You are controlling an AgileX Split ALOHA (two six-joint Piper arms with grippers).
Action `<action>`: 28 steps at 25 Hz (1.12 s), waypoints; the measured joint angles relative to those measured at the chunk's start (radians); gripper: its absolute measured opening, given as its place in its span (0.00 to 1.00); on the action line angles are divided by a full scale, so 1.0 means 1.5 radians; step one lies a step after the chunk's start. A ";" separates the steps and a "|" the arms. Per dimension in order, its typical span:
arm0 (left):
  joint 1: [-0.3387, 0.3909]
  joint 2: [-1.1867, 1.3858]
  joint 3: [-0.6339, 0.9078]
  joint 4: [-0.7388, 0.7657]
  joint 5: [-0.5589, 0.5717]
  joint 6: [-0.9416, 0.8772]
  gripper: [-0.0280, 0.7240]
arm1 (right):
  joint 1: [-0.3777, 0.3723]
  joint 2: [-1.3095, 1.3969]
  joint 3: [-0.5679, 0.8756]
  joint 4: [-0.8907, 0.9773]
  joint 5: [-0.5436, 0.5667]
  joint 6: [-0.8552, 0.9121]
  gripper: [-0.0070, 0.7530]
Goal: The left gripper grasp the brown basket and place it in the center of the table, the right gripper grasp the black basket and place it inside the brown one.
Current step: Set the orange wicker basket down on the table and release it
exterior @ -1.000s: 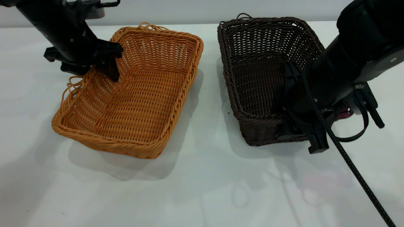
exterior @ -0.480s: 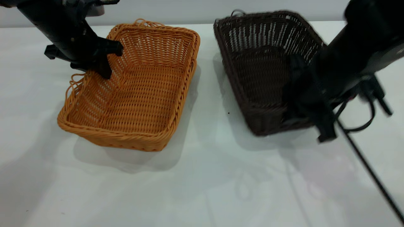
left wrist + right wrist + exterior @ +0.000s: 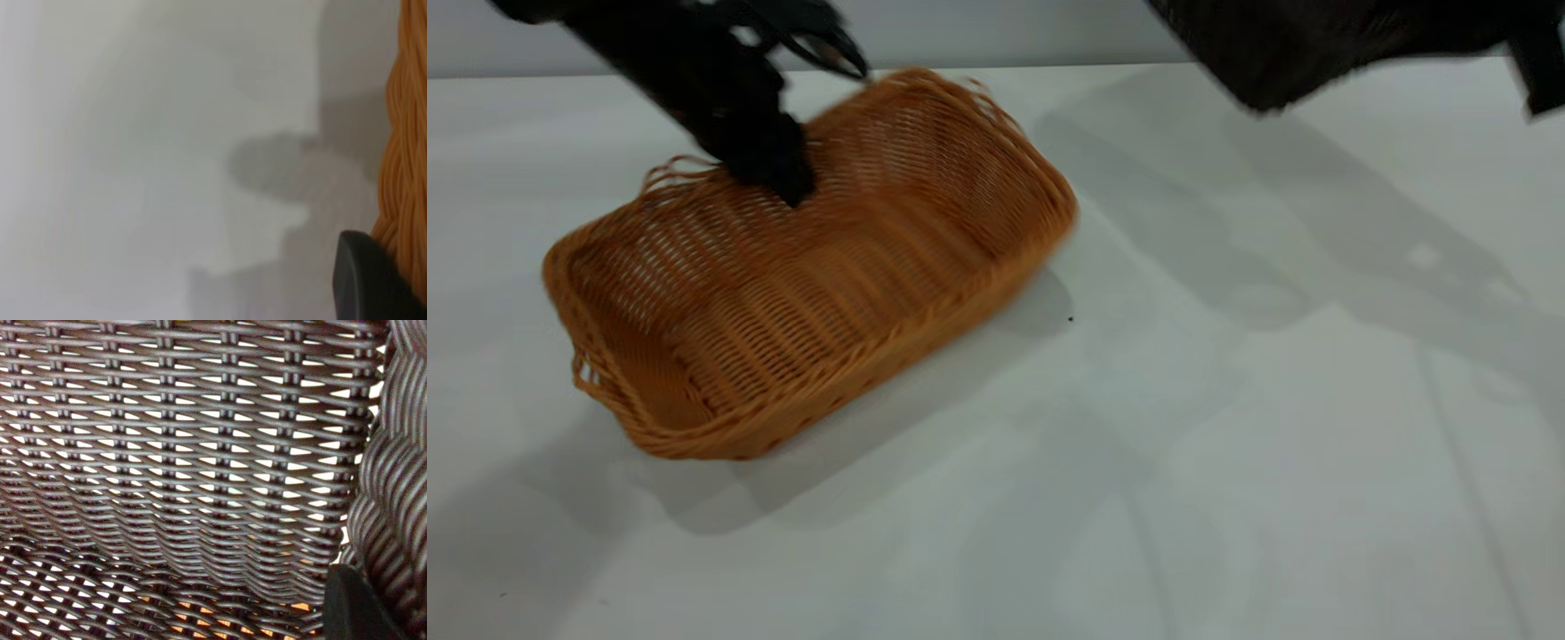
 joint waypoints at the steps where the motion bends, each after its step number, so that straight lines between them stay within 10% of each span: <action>1: -0.021 0.000 0.000 0.000 -0.007 0.046 0.15 | -0.013 -0.001 -0.019 -0.018 0.042 0.000 0.12; 7: -0.094 0.021 -0.050 0.009 0.000 0.217 0.15 | -0.034 -0.003 -0.098 -0.096 0.169 -0.003 0.12; 28: -0.136 0.102 -0.206 -0.090 0.158 0.298 0.23 | -0.034 -0.003 -0.103 -0.113 0.178 -0.005 0.12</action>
